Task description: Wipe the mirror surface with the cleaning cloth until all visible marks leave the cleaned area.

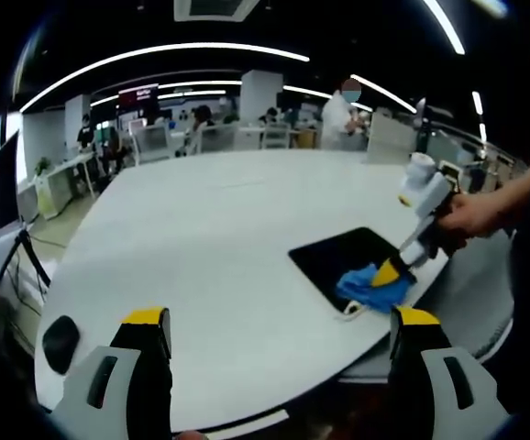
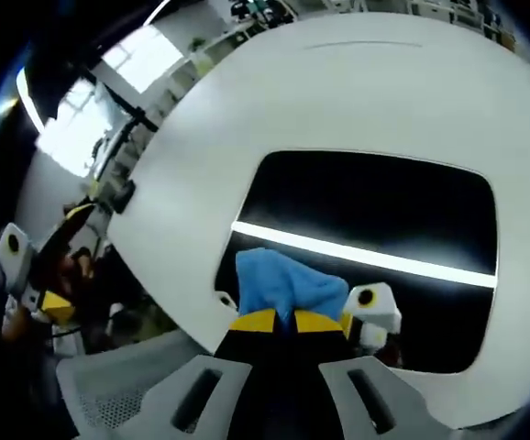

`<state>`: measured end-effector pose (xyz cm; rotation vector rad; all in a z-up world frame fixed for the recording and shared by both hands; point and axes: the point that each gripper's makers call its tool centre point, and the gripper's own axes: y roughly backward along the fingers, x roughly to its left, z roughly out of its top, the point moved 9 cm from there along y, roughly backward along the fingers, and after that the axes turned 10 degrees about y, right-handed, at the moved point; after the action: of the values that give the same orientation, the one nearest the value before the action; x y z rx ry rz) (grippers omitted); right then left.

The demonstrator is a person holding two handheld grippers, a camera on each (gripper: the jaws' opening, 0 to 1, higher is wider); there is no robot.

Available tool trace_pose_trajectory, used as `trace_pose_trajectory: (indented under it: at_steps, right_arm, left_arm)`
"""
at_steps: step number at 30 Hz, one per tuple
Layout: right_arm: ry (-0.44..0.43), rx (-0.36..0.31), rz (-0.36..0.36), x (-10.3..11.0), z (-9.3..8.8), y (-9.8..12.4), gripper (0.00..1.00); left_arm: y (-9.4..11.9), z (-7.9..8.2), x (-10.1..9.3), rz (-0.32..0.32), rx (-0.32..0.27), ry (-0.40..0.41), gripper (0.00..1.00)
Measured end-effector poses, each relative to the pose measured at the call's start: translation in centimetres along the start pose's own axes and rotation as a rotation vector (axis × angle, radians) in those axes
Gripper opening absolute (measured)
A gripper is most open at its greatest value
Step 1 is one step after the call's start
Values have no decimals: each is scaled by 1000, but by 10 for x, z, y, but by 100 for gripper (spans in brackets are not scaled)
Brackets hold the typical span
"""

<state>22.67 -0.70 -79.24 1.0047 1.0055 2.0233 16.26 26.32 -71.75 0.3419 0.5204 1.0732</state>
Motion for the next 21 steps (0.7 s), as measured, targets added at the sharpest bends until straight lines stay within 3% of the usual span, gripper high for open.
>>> trace_pose_trajectory:
  at_steps: [4, 21]
  right_arm:
    - [39, -16, -8, 5, -5, 0, 0]
    - [7, -11, 17, 1, -7, 2, 0]
  left_arm:
    - [-1, 2, 0, -1, -7, 6, 100]
    - [0, 2, 1, -3, -4, -4, 100]
